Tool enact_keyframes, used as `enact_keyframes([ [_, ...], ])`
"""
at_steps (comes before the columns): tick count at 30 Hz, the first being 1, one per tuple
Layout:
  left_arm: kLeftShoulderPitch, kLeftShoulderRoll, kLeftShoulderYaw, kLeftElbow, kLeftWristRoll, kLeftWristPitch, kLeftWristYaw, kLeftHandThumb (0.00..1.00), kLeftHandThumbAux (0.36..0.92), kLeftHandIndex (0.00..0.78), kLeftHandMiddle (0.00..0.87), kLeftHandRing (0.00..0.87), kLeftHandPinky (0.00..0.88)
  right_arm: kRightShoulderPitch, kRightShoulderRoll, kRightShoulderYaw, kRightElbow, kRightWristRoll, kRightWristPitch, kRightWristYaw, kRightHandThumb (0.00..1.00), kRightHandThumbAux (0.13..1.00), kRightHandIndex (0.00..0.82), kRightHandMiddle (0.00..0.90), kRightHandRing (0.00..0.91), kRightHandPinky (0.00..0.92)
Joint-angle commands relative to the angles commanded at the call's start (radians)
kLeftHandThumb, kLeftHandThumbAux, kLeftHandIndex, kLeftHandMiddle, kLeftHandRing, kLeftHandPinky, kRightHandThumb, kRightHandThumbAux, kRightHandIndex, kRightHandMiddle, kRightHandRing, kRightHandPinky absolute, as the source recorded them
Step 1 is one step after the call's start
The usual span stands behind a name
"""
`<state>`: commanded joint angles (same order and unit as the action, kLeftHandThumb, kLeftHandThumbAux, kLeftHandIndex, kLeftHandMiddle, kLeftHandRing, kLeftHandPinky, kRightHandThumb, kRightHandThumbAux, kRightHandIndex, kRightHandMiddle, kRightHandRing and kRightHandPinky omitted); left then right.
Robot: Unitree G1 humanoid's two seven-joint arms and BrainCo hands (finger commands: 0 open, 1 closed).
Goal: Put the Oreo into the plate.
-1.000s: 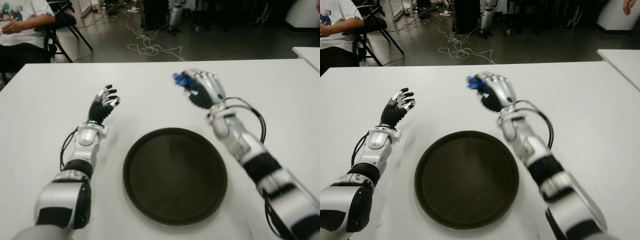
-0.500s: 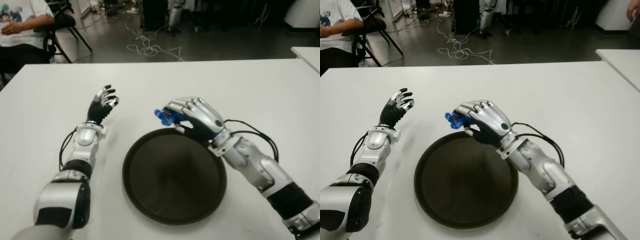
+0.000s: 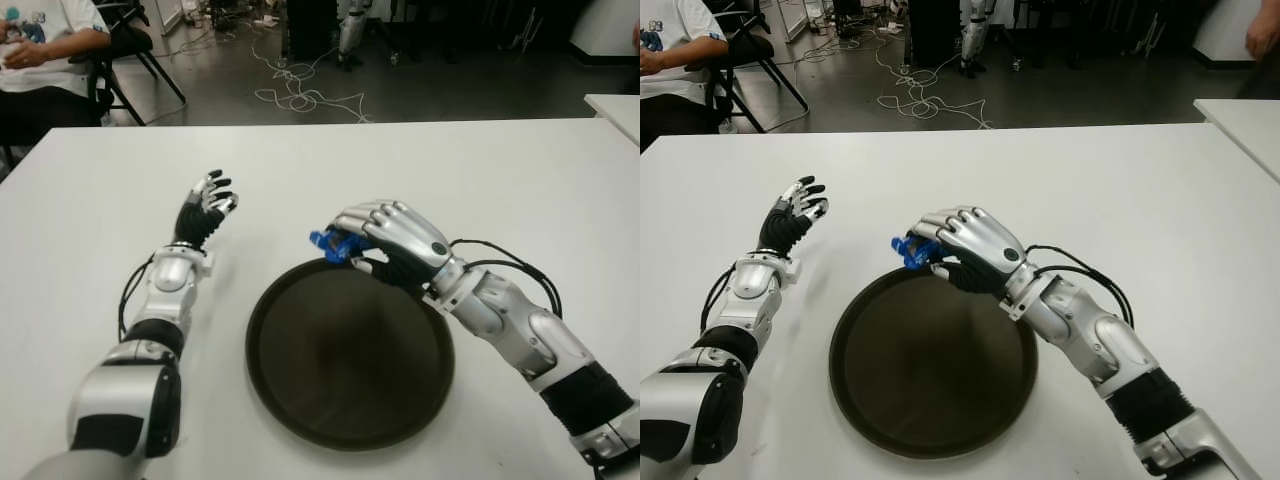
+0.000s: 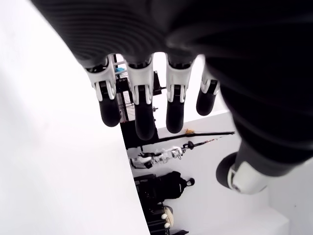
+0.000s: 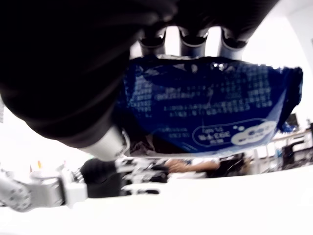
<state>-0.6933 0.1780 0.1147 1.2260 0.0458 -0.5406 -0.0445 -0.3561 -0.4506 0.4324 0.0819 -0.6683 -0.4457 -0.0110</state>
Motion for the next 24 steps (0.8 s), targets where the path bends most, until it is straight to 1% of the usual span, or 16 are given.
enact_keyframes([
  [4,-0.002,0.0,-0.001,0.001,0.002,0.01,0.006,0.168,0.656,0.087,0.178,0.162,0.141,0.021,0.002,0.015,0.025,0.046,-0.022,0.072,0.684,0.731,0.43,0.748,0.755,0.754],
  [7,-0.004,0.0,-0.002,0.002,0.003,0.012,0.011,0.169,0.655,0.086,0.179,0.165,0.153,0.03,0.006,0.019,0.039,0.084,-0.036,0.122,0.683,0.731,0.431,0.755,0.76,0.761],
  [14,-0.003,-0.002,-0.005,0.001,0.005,0.011,0.017,0.163,0.654,0.085,0.176,0.163,0.152,0.035,0.026,0.026,0.073,0.168,-0.063,0.221,0.683,0.731,0.431,0.761,0.766,0.767],
  [19,-0.002,-0.003,-0.004,-0.001,0.001,0.007,0.013,0.153,0.636,0.083,0.173,0.16,0.156,0.034,0.039,0.023,0.095,0.207,-0.081,0.261,0.683,0.73,0.431,0.757,0.764,0.764],
  [24,-0.001,-0.004,-0.001,-0.002,-0.002,0.005,0.011,0.159,0.634,0.086,0.173,0.163,0.17,0.033,0.053,0.018,0.116,0.227,-0.097,0.277,0.682,0.73,0.431,0.753,0.762,0.76],
])
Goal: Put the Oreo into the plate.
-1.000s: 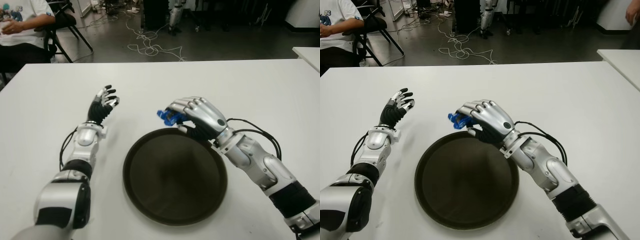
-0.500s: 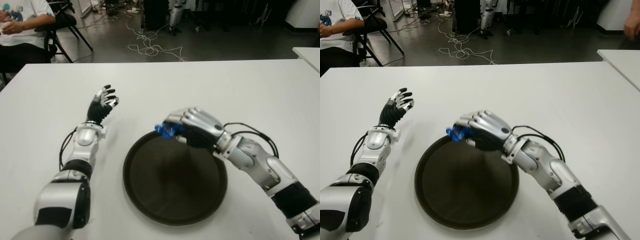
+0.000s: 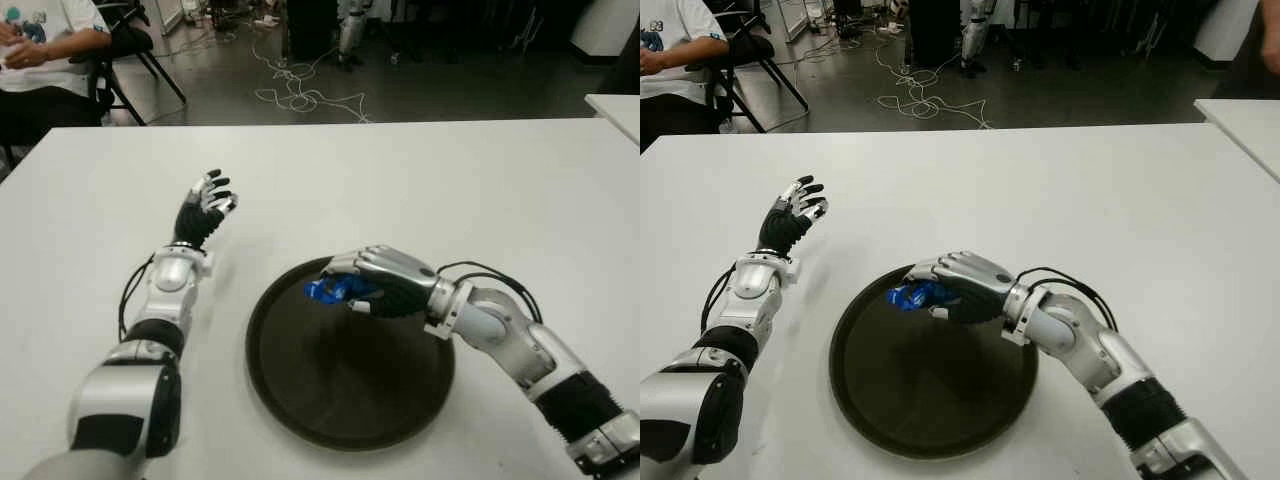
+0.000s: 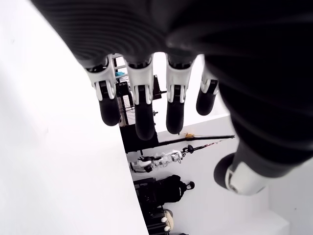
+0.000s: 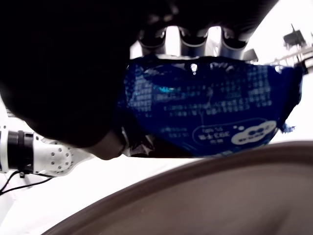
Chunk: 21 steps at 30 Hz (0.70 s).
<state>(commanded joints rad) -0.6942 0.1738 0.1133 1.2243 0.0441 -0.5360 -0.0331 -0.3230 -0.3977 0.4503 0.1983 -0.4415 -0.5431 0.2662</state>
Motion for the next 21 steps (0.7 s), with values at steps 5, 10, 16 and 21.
enact_keyframes([
  [5,0.0,-0.002,0.003,-0.001,-0.003,0.002,0.001,0.163,0.641,0.086,0.176,0.164,0.157,0.001,0.007,-0.004,0.005,0.008,-0.001,0.02,0.681,0.731,0.431,0.742,0.752,0.748],
  [10,0.001,-0.003,0.006,-0.002,-0.006,-0.002,0.001,0.166,0.641,0.094,0.189,0.176,0.167,0.008,0.021,-0.013,0.009,-0.009,0.0,-0.001,0.68,0.733,0.429,0.721,0.73,0.72],
  [16,0.002,-0.003,0.011,-0.002,-0.009,-0.008,-0.007,0.189,0.651,0.094,0.186,0.173,0.155,-0.008,0.049,-0.011,0.077,-0.06,-0.033,-0.079,0.677,0.735,0.425,0.597,0.601,0.572],
  [21,0.002,-0.001,0.012,0.001,-0.009,-0.003,-0.013,0.189,0.658,0.089,0.18,0.17,0.155,-0.019,0.065,-0.006,0.142,-0.103,-0.08,-0.149,0.427,0.744,0.33,0.29,0.262,0.185],
])
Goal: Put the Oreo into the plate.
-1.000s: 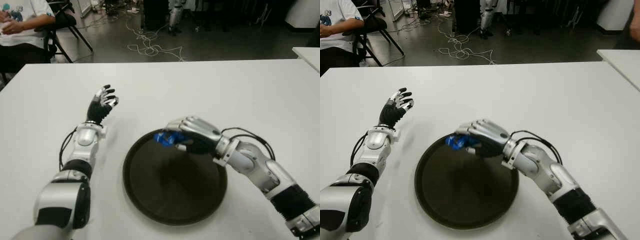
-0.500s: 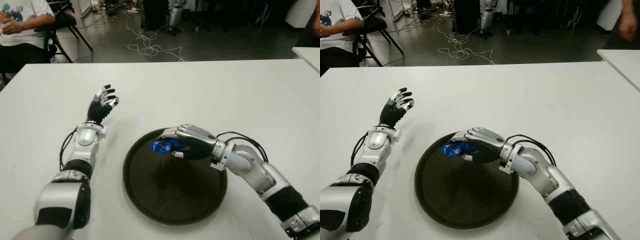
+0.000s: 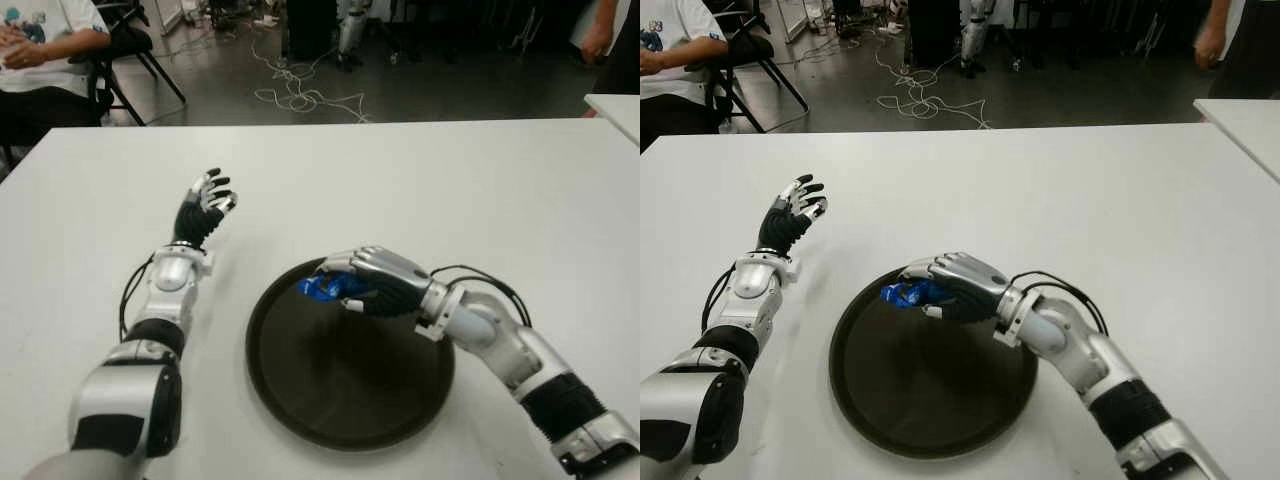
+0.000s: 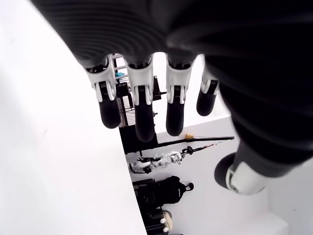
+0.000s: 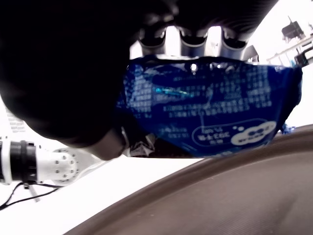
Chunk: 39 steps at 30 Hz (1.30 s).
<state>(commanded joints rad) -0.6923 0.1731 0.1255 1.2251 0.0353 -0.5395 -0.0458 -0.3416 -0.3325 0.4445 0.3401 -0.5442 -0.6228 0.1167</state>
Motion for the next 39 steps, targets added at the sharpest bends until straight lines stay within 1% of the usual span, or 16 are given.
enact_keyframes([
  [1,0.0,0.0,0.0,0.0,0.0,0.0,0.0,0.187,0.661,0.089,0.18,0.17,0.154,-0.002,0.001,0.0,0.008,-0.004,-0.007,-0.007,0.273,0.735,0.261,0.216,0.183,0.119],
  [2,-0.001,0.0,0.0,0.001,0.001,0.001,0.0,0.186,0.664,0.089,0.18,0.17,0.154,-0.004,0.001,0.0,0.015,-0.005,-0.017,-0.01,0.218,0.727,0.229,0.179,0.146,0.095],
  [3,-0.001,0.0,0.0,0.002,0.001,0.002,0.0,0.184,0.666,0.089,0.181,0.17,0.154,-0.006,0.001,-0.001,0.02,-0.005,-0.024,-0.012,0.14,0.717,0.182,0.126,0.093,0.06],
  [4,-0.001,0.0,0.001,0.002,0.002,0.002,0.0,0.182,0.668,0.089,0.181,0.17,0.154,-0.008,0.001,-0.001,0.024,-0.006,-0.029,-0.014,0.089,0.711,0.152,0.092,0.06,0.038],
  [5,-0.001,0.001,0.001,0.002,0.002,0.001,0.0,0.182,0.669,0.089,0.181,0.17,0.154,-0.014,0.002,0.001,0.038,-0.008,-0.038,-0.015,0.071,0.709,0.142,0.08,0.048,0.031],
  [7,-0.001,0.001,0.001,0.002,0.002,0.0,-0.002,0.181,0.669,0.087,0.183,0.17,0.15,-0.028,0.0,0.006,0.064,-0.011,-0.055,-0.009,0.029,0.68,0.07,0.032,0.019,0.012],
  [10,-0.001,0.0,0.0,0.0,0.003,-0.003,-0.003,0.18,0.666,0.089,0.188,0.171,0.146,-0.044,-0.002,0.007,0.093,-0.013,-0.068,-0.007,0.009,0.656,0.022,0.01,0.006,0.004],
  [13,0.0,0.0,-0.001,-0.001,0.004,-0.004,-0.002,0.183,0.668,0.092,0.194,0.173,0.15,-0.052,0.0,0.006,0.112,-0.017,-0.072,-0.009,0.003,0.632,0.007,0.003,0.001,0.001],
  [19,0.0,-0.001,-0.002,-0.003,0.006,-0.004,0.003,0.178,0.676,0.09,0.189,0.171,0.148,-0.053,0.003,-0.001,0.119,-0.019,-0.048,-0.013,0.0,0.581,0.0,0.0,0.0,0.0],
  [22,-0.001,-0.001,-0.003,-0.003,0.008,0.001,0.004,0.171,0.674,0.088,0.186,0.17,0.155,-0.052,0.005,-0.016,0.116,0.0,-0.02,-0.004,0.0,0.565,0.0,0.0,0.0,0.0],
  [27,-0.001,-0.002,-0.004,-0.002,0.009,0.001,0.007,0.168,0.674,0.089,0.184,0.171,0.164,-0.06,0.005,-0.035,0.121,0.022,0.0,0.002,0.0,0.535,0.0,0.0,0.0,0.0],
  [31,0.001,-0.004,-0.006,-0.005,0.01,-0.005,0.01,0.168,0.675,0.088,0.183,0.171,0.162,-0.081,-0.001,-0.057,0.146,0.03,0.01,-0.005,0.0,0.524,0.0,0.0,0.0,0.0],
  [33,0.002,-0.004,-0.008,-0.006,0.012,-0.008,0.01,0.161,0.67,0.087,0.181,0.169,0.157,-0.116,-0.01,-0.076,0.189,0.036,0.015,-0.013,0.0,0.522,0.0,0.0,0.0,0.0],
  [36,0.0,-0.004,-0.011,-0.006,0.015,-0.007,0.01,0.152,0.665,0.088,0.179,0.167,0.155,-0.145,-0.034,-0.108,0.2,0.058,0.025,0.005,0.0,0.521,0.0,0.0,0.0,0.0],
  [39,-0.001,-0.003,-0.013,-0.005,0.017,-0.004,0.012,0.15,0.663,0.095,0.185,0.171,0.16,-0.157,-0.049,-0.133,0.193,0.081,0.032,0.019,0.0,0.515,0.0,0.0,0.0,0.0],
])
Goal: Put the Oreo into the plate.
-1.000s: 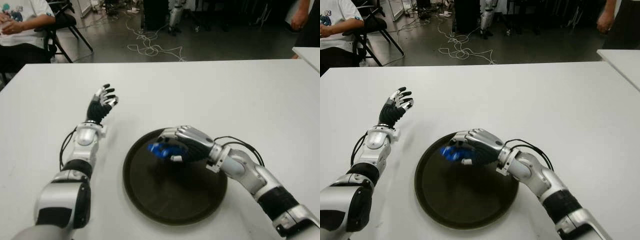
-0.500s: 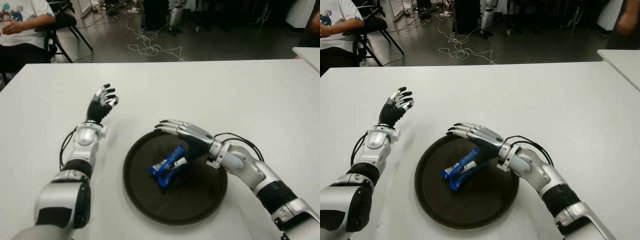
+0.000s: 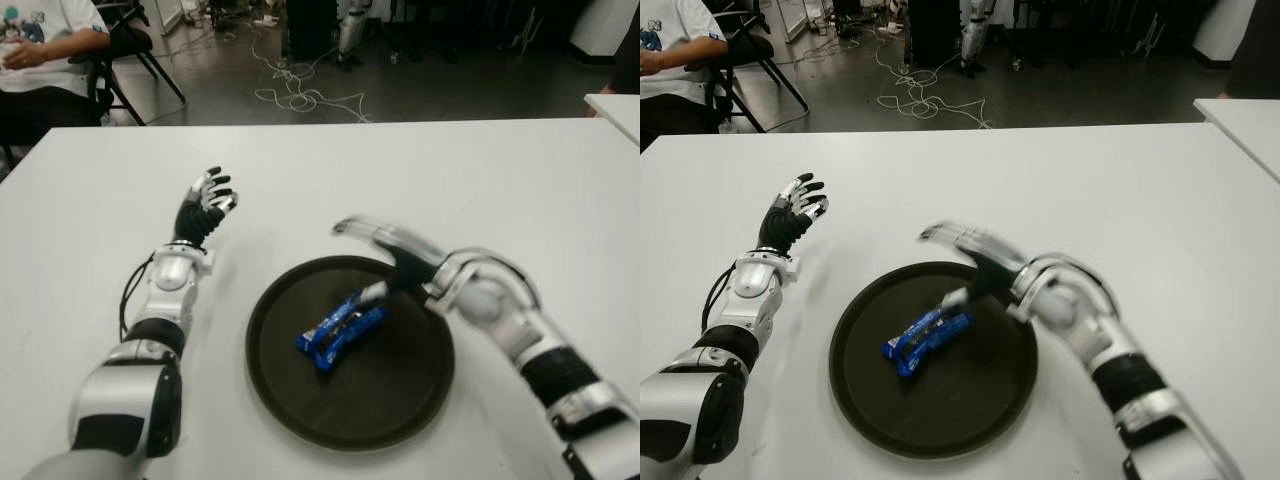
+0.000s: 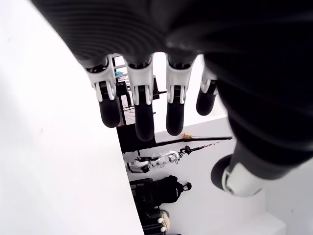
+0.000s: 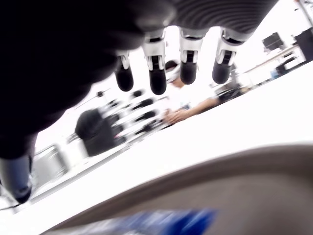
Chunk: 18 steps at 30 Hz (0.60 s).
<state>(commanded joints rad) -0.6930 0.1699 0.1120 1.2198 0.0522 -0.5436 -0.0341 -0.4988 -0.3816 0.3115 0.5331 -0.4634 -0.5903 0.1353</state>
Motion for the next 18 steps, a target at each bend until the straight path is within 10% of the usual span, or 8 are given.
enact_keyframes([
  [8,-0.001,-0.001,0.001,0.004,-0.005,-0.001,-0.004,0.157,0.641,0.09,0.179,0.165,0.153,-0.029,-0.024,-0.127,0.024,0.155,-0.008,0.012,0.0,0.511,0.0,0.0,0.0,0.0],
  [18,-0.001,0.0,-0.001,0.005,-0.003,-0.001,0.001,0.145,0.63,0.087,0.182,0.173,0.164,-0.065,0.028,-0.274,0.139,0.337,-0.093,-0.035,0.0,0.566,0.0,0.0,0.0,0.0],
])
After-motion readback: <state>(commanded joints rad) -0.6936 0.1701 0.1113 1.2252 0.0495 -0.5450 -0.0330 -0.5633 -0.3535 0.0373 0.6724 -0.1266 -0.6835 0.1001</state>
